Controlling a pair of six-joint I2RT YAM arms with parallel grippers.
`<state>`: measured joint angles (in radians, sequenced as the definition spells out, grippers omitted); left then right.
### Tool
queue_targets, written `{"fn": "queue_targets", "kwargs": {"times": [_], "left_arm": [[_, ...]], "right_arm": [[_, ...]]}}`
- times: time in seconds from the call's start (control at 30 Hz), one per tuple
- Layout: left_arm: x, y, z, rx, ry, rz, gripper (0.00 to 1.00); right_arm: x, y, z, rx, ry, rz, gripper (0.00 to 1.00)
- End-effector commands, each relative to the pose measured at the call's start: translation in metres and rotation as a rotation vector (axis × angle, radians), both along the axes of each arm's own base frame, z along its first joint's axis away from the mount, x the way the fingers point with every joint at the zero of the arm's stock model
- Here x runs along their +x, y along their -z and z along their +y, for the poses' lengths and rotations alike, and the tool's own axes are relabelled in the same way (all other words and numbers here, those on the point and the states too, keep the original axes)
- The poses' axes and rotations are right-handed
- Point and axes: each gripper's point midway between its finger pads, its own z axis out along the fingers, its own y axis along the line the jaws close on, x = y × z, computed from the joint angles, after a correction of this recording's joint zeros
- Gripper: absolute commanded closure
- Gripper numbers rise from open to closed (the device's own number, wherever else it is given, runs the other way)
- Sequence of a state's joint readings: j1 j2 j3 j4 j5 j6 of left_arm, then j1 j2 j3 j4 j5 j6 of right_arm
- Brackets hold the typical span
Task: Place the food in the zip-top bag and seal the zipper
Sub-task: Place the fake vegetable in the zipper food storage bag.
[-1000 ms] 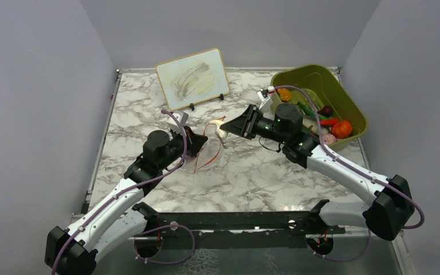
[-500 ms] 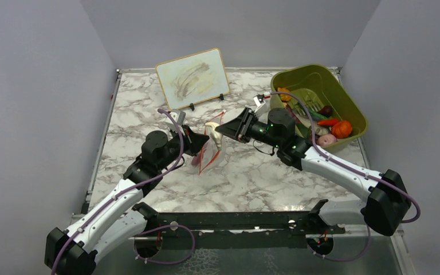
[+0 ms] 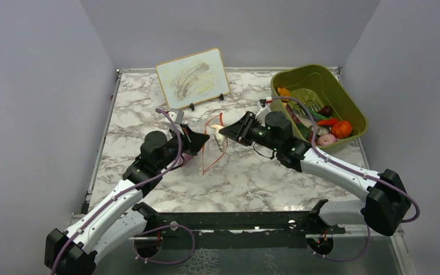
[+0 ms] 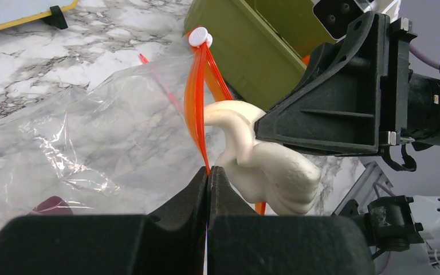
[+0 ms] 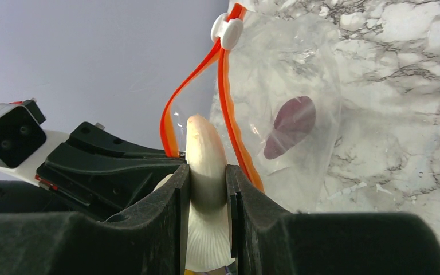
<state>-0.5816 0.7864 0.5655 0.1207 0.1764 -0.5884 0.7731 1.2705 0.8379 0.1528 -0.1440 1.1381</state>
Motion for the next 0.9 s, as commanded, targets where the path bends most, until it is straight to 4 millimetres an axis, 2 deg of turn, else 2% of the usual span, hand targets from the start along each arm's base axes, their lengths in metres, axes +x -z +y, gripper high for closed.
{"fn": "queue_targets", "kwargs": {"times": [0.0,0.47,0.57,0.87], "left_arm": [[-0.003,-0.033,-0.003,-0.061,0.025,-0.071,1.00],[-0.007,-0.035,-0.004,-0.086,0.039,-0.062,1.00],[-0.008,-0.036,-0.005,-0.089,0.042,-0.062,1.00],[-0.007,-0.029,-0.003,-0.069,0.031,-0.050,1.00]], "right_arm": [[0.003,0.004,-0.008,-0.043,0.038,-0.028,0.74],[0.007,0.012,-0.003,-0.143,0.014,-0.041,0.55],[0.006,0.012,-0.001,-0.150,0.000,-0.043,0.54],[0.002,-0.012,0.001,-0.179,-0.059,-0.130,0.56]]}}
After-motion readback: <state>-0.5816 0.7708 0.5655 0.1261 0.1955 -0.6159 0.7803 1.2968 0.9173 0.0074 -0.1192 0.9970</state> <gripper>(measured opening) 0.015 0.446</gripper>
